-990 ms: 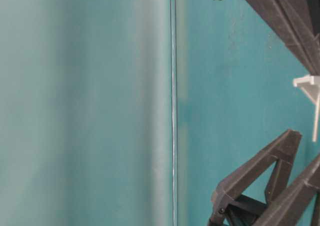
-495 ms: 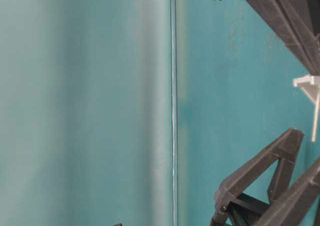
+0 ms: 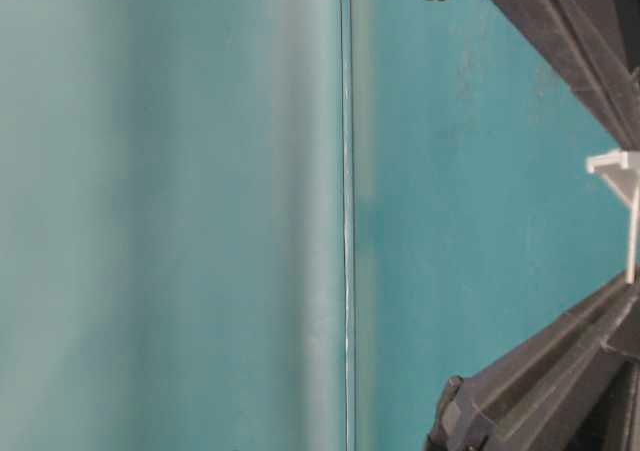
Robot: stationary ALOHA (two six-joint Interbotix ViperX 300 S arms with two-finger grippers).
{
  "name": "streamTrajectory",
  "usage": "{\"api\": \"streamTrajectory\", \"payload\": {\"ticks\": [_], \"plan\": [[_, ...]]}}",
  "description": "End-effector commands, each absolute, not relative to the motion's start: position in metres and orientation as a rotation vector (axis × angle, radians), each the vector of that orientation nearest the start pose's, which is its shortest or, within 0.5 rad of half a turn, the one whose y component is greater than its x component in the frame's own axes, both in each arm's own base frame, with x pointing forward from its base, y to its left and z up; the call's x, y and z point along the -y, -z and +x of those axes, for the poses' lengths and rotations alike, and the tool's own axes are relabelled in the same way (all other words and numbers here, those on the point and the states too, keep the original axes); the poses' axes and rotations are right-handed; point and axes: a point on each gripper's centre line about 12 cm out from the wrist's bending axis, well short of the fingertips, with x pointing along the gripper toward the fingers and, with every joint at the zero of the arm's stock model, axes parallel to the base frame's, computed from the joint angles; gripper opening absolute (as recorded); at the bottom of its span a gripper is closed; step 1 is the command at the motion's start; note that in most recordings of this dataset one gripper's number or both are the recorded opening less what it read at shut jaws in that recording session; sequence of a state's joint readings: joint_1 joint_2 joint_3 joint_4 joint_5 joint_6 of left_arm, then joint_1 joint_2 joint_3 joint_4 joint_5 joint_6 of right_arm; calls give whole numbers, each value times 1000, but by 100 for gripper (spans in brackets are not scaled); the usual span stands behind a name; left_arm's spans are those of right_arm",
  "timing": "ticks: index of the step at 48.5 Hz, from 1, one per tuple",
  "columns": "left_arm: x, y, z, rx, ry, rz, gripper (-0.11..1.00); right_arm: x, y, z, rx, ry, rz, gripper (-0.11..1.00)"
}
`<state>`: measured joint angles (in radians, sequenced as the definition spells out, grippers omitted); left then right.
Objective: Insert the wire into the hole on the right side and pull it with the left arm.
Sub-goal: 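Move the left gripper to the wire tip and grasp it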
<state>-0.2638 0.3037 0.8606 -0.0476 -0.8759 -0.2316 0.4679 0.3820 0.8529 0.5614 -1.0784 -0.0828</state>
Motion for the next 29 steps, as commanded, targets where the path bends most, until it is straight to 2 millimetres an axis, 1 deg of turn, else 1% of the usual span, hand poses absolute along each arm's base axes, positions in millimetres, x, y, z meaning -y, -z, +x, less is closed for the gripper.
{"api": "streamTrajectory", "payload": {"ticks": [1, 29], "plan": [[101, -105, 372, -258, 210, -218, -6, -120, -83, 357, -179, 30, 107, 0], [103, -106, 377, -270, 212, -210, -5, -120, -83, 358, -178, 31, 110, 0]]}}
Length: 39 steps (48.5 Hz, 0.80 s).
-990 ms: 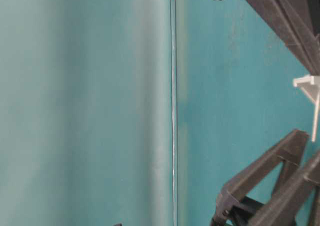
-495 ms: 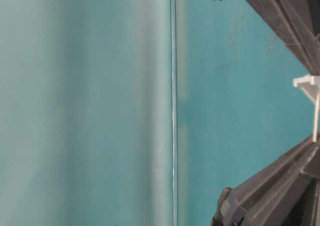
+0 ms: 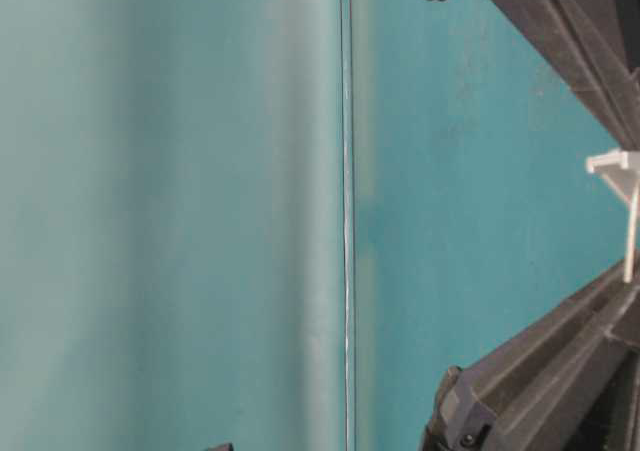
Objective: Insert the wire into the hole on the right side and pull it with the left arm.
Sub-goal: 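Move the left gripper to the wire tip and grasp it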
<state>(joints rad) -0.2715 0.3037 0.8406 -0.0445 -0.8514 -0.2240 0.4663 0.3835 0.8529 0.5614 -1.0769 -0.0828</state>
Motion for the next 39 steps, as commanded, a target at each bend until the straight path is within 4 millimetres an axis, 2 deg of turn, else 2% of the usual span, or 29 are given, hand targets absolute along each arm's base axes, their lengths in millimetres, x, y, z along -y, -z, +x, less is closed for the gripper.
{"api": "streamTrajectory", "payload": {"ticks": [1, 10, 39], "plan": [[103, -106, 377, -274, 212, -207, -6, -120, -84, 358, -176, 30, 108, 0], [104, -104, 377, -289, 212, -204, -10, -120, -84, 358, -181, 30, 111, 0], [104, -104, 377, -289, 212, -207, -11, -122, -85, 364, -207, 27, 131, 0]]}}
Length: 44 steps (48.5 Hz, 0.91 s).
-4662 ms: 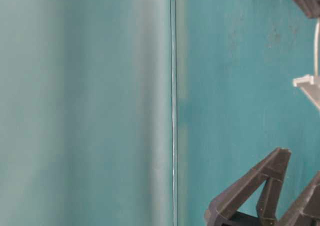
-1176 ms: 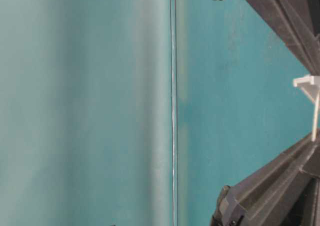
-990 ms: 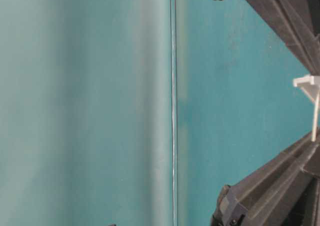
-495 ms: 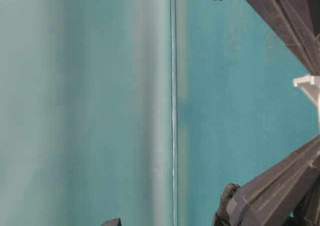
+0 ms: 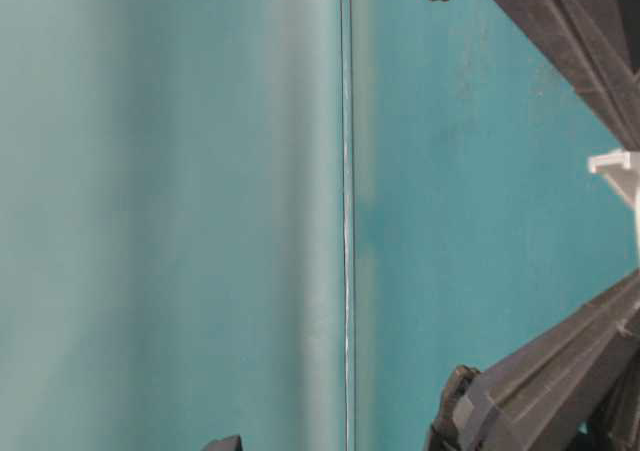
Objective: Insert the wire into the hole on the right side and pull it with the left arm.
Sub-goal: 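Move the left gripper to the wire tip and grasp it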
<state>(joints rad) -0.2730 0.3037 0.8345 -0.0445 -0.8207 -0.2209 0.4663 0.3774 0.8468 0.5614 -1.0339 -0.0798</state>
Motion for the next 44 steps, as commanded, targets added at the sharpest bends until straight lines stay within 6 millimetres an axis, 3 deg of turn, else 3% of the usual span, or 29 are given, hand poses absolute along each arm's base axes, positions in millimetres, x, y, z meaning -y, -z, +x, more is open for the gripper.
{"api": "streamTrajectory", "payload": {"ticks": [1, 6, 16, 18, 44], "plan": [[104, -104, 377, -289, 212, -207, -11, -122, -86, 364, -204, 27, 134, 0], [103, -104, 376, -291, 212, -207, -11, -123, -90, 364, -207, 23, 141, 14], [103, -104, 375, -292, 211, -207, -11, -124, -97, 362, -216, 14, 151, 70], [103, -104, 374, -294, 211, -207, -11, -125, -98, 362, -215, 11, 153, 76], [92, -122, 336, -309, 210, -205, -11, -126, -103, 354, -225, -3, 157, 77]]}}
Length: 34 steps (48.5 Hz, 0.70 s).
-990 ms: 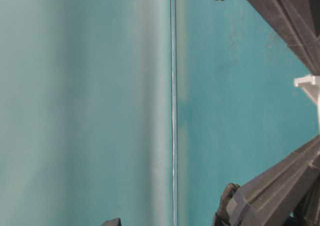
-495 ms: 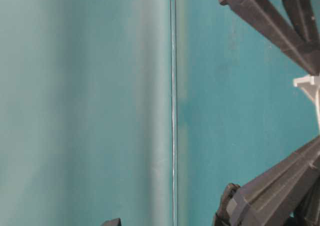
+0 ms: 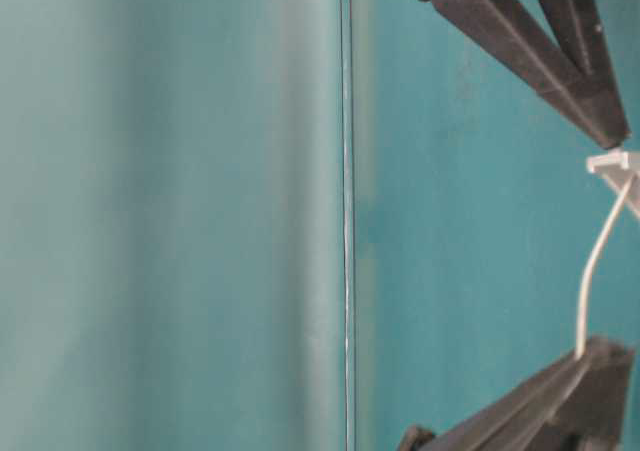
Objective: Insert the wire into the hole on the right side and pull it with the left arm.
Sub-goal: 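Move the left gripper to the wire tip and grasp it, then pull the wire leftward through the clip with the left gripper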
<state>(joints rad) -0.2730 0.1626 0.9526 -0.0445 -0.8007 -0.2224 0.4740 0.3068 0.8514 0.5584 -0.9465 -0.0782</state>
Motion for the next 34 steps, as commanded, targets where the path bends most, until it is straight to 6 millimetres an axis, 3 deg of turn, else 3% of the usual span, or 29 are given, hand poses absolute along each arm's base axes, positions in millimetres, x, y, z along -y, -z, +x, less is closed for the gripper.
{"api": "streamTrajectory", "payload": {"ticks": [1, 34], "plan": [[91, -123, 334, -314, 208, -206, -11, -126, -103, 354, -227, -3, 157, 77], [79, -136, 263, -387, 226, -198, -11, -126, -103, 354, -227, -3, 155, 77]]}}
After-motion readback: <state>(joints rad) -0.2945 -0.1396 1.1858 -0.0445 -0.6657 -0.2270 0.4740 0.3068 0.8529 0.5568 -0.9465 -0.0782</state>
